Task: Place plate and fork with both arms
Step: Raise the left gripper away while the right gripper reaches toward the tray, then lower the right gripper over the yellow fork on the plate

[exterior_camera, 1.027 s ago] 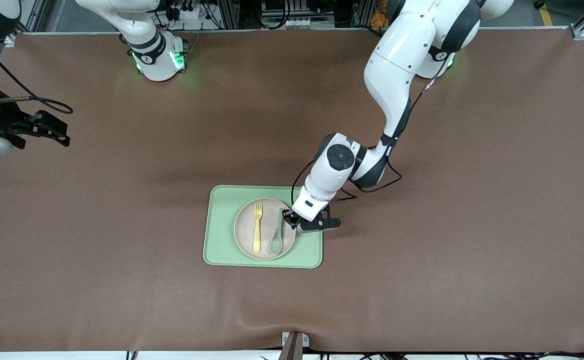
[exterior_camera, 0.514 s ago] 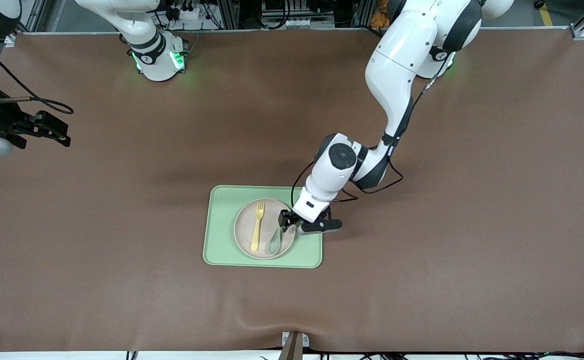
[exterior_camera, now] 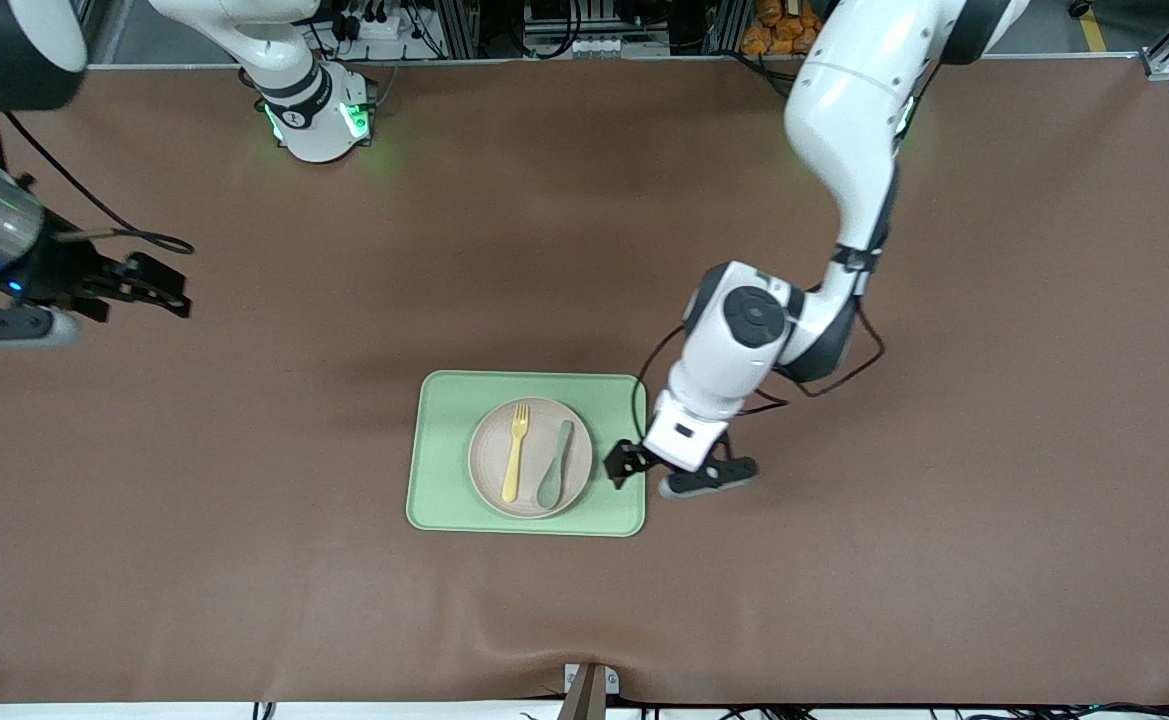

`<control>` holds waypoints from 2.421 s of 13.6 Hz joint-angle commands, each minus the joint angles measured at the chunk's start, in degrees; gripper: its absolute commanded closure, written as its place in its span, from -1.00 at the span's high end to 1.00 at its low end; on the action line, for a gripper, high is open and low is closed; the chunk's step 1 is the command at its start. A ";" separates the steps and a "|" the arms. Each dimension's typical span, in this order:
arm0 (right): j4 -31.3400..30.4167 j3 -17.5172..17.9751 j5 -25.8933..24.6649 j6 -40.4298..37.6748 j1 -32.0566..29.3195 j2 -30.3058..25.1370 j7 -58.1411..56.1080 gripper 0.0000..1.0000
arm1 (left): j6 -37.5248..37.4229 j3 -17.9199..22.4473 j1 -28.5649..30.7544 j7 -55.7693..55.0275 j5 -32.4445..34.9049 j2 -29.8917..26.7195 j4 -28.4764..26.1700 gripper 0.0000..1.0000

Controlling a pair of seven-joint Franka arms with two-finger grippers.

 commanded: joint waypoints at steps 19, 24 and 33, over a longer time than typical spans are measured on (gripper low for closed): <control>17.62 -0.58 -2.16 23.77 19.08 32.14 14.49 1.00 | -48.97 -0.47 24.98 26.03 9.42 -35.78 -5.05 1.00; 17.62 -0.58 -7.87 30.18 23.39 37.59 20.46 0.92 | -55.13 -1.34 27.42 31.99 11.53 -43.60 -8.48 1.00; 17.01 -0.85 -14.64 36.79 26.39 44.89 30.20 0.52 | -57.69 -8.20 32.36 32.36 10.83 -44.50 -5.32 1.00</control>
